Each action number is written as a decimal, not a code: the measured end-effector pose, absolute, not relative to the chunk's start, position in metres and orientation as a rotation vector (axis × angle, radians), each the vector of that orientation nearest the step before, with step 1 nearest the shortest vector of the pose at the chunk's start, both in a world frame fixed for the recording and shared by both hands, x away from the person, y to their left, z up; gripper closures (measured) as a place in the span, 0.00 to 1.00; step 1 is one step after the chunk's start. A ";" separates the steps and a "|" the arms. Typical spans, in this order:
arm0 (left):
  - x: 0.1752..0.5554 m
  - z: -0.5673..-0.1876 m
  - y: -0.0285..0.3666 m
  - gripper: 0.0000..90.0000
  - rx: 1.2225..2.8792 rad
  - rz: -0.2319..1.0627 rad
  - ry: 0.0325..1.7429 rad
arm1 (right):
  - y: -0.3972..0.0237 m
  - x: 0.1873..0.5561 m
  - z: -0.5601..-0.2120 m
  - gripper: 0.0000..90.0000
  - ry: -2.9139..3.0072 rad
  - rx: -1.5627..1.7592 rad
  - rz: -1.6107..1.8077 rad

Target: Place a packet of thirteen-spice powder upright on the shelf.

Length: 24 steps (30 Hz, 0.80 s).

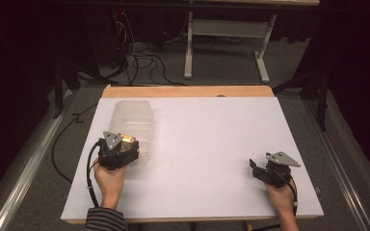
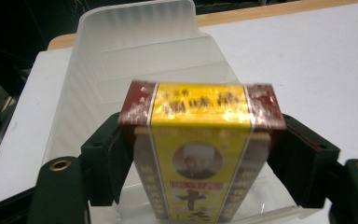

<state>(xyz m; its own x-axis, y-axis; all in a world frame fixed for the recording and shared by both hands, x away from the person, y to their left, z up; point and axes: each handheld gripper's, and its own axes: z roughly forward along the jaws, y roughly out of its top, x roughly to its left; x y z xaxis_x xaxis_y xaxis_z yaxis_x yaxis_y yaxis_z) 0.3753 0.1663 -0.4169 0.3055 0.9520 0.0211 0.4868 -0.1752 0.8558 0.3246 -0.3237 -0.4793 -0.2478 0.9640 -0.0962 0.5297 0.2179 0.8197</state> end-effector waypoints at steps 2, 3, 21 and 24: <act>0.375 -0.416 0.167 0.30 1.794 0.752 1.292 | -0.324 0.325 -0.479 0.34 1.874 1.379 0.898; 0.375 -0.416 0.167 0.30 1.794 0.752 1.292 | -0.324 0.325 -0.479 0.34 1.874 1.378 0.897; 0.370 -0.399 0.167 0.25 1.765 0.780 1.254 | -0.324 0.325 -0.479 0.34 1.876 1.378 0.896; 0.369 -0.393 0.165 0.25 1.757 0.790 1.237 | -0.324 0.324 -0.479 0.34 1.876 1.377 0.897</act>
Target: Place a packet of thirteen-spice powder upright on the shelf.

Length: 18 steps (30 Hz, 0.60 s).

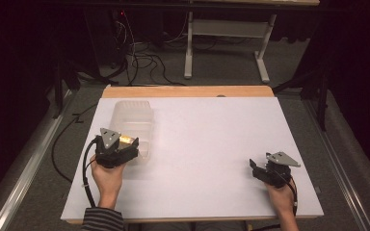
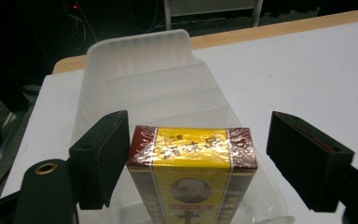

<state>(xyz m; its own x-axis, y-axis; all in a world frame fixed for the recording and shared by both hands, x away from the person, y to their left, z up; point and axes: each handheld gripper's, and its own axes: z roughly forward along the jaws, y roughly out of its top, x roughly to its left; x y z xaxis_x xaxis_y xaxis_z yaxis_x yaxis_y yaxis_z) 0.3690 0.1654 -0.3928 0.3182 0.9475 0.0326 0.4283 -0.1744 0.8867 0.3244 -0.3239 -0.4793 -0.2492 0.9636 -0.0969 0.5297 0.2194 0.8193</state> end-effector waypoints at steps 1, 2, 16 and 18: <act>0.368 -0.391 0.165 0.25 1.754 0.792 1.233 | -0.324 0.324 -0.479 0.34 1.876 1.377 0.896; 0.368 -0.391 0.165 0.24 1.754 0.792 1.233 | -0.324 0.325 -0.479 0.34 1.877 1.376 0.896; 0.362 -0.377 0.146 0.25 1.769 0.767 1.142 | -0.324 0.324 -0.479 0.34 1.876 1.377 0.897; 0.362 -0.376 0.144 0.25 1.778 0.761 1.136 | -0.324 0.324 -0.479 0.34 1.876 1.377 0.895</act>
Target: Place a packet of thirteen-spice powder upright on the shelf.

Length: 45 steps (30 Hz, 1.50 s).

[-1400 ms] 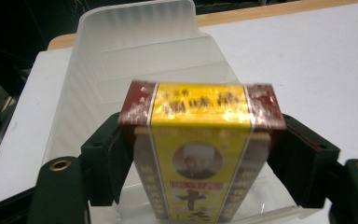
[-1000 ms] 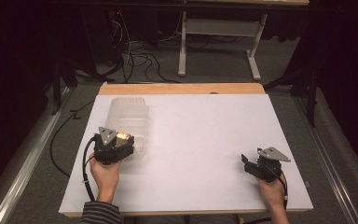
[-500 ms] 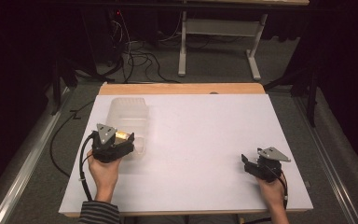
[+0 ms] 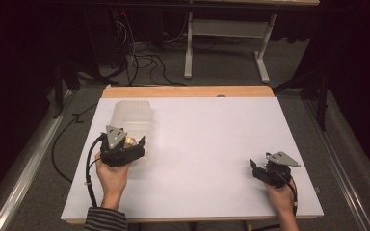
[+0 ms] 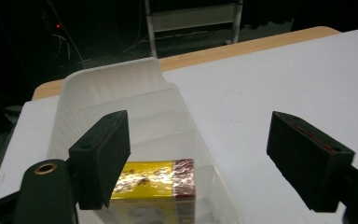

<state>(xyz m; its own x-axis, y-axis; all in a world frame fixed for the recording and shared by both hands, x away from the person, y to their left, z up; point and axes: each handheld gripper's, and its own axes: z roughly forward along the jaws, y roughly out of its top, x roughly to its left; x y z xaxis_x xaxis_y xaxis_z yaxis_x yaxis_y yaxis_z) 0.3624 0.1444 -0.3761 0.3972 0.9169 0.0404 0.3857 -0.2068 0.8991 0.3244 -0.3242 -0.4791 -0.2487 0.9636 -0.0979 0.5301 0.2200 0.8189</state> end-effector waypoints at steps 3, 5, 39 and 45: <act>0.362 -0.374 0.137 0.25 1.794 0.745 1.109 | -0.324 0.324 -0.479 0.34 1.876 1.378 0.896; 0.362 -0.374 0.135 0.25 1.794 0.742 1.103 | -0.324 0.325 -0.479 0.34 1.877 1.376 0.896; 0.360 -0.377 0.076 0.26 1.860 0.610 0.954 | -0.326 0.323 -0.479 0.33 1.861 1.379 0.917; 0.360 -0.379 0.066 0.26 1.858 0.584 0.939 | -0.327 0.323 -0.479 0.33 1.855 1.376 0.926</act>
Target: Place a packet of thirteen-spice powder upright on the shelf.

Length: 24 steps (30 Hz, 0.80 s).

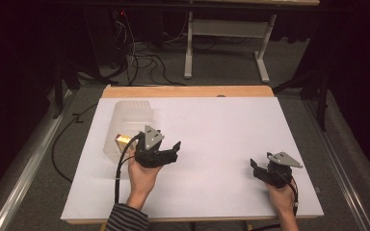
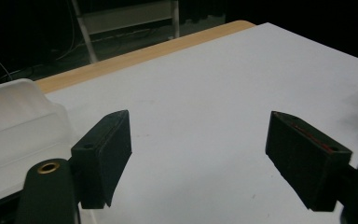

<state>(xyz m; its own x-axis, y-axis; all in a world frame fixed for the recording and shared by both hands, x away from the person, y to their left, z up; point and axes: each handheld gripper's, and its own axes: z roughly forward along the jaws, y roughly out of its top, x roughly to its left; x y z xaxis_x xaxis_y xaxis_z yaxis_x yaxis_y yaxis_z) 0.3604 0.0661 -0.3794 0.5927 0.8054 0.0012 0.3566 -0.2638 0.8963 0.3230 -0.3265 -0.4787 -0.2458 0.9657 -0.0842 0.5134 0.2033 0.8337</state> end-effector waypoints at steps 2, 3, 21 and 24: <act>0.360 -0.381 0.064 0.26 1.859 0.575 0.936 | -0.326 0.323 -0.479 0.33 1.856 1.376 0.926; 0.360 -0.381 0.062 0.26 1.861 0.574 0.932 | -0.326 0.323 -0.479 0.33 1.856 1.376 0.926; 0.360 -0.396 0.040 0.26 1.881 0.513 0.904 | -0.326 0.323 -0.479 0.33 1.854 1.376 0.927; 0.360 -0.398 0.038 0.26 1.884 0.507 0.902 | -0.326 0.323 -0.479 0.33 1.854 1.376 0.927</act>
<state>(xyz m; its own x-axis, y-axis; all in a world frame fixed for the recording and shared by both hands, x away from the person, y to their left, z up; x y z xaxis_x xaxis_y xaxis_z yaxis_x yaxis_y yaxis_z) 0.3602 0.0377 -0.3979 0.6414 0.7666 -0.0315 0.3719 -0.2747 0.8867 0.3227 -0.3264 -0.4787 -0.2456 0.9658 -0.0836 0.5128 0.2026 0.8343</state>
